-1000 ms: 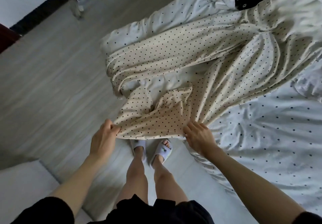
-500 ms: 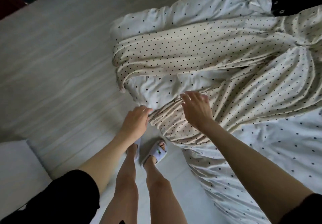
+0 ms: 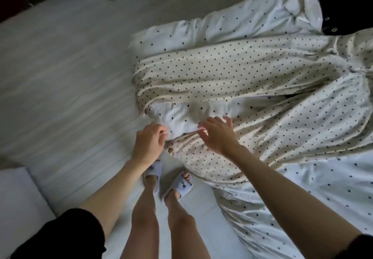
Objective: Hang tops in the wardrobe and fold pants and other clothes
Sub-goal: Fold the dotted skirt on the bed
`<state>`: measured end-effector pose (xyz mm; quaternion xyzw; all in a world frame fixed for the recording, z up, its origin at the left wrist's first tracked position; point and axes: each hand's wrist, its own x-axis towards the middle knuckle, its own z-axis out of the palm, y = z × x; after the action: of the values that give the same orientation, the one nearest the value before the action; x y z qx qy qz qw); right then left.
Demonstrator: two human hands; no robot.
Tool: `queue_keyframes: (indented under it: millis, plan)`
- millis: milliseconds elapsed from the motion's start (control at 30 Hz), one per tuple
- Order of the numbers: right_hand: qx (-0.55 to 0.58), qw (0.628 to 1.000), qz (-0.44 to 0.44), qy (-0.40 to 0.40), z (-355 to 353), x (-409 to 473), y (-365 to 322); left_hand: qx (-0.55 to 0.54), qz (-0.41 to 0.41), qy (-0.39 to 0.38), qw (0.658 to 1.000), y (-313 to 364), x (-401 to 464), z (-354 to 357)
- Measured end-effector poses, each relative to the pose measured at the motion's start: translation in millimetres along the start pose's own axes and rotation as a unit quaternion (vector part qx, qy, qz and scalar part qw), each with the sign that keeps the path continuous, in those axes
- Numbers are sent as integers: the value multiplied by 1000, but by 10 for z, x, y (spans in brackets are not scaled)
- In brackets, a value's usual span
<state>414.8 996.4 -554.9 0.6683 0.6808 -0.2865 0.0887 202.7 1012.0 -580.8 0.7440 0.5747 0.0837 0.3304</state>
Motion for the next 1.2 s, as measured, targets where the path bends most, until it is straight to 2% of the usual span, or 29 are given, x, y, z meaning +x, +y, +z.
queue_keyframes:
  millis: [133, 233, 267, 300, 367, 433, 467, 500, 600, 733, 900, 1033, 1200]
  plan:
    - [143, 982, 109, 59, -204, 213, -241, 48, 50, 86, 994, 0, 530, -518]
    - [311, 929, 193, 47, -285, 333, -408, 64, 58, 71, 994, 53, 963, -753]
    - [383, 893, 231, 49, -315, 372, -440, 75, 67, 49, 994, 84, 1127, -825]
    - [469, 840, 269, 51, -319, 389, -469, 88, 72, 26, 993, 107, 1242, -867]
    - [655, 677, 331, 50, -349, 451, -574, 121, 82, -17, 989, 116, 1456, -950]
    - [778, 504, 370, 59, -408, 567, -632, 155, 85, -71, 982, 102, 1684, -1002]
    - [812, 434, 382, 77, -428, 640, -666, 180, 86, -103, 975, 83, 1813, -1013]
    - [829, 391, 390, 96, -439, 720, -721, 202, 87, -126, 967, 61, 1946, -1030]
    - [842, 340, 401, 121, -429, 928, -924, 220, 66, -147, 962, -1, 2256, -1108]
    - [825, 324, 437, 152, -372, 1088, -1329, 159, 102, -240, 952, -143, 2406, -1299]
    - [800, 345, 445, 208, -301, 1056, -1674, -5, 77, -286, 955, -334, 2406, -1594]
    - [794, 341, 435, 253, -226, 919, -1852, -11, 123, -296, 947, -387, 2493, -1752]
    - [763, 390, 419, 301, -161, 721, -2132, -42, 146, -337, 929, -408, 2455, -1889]
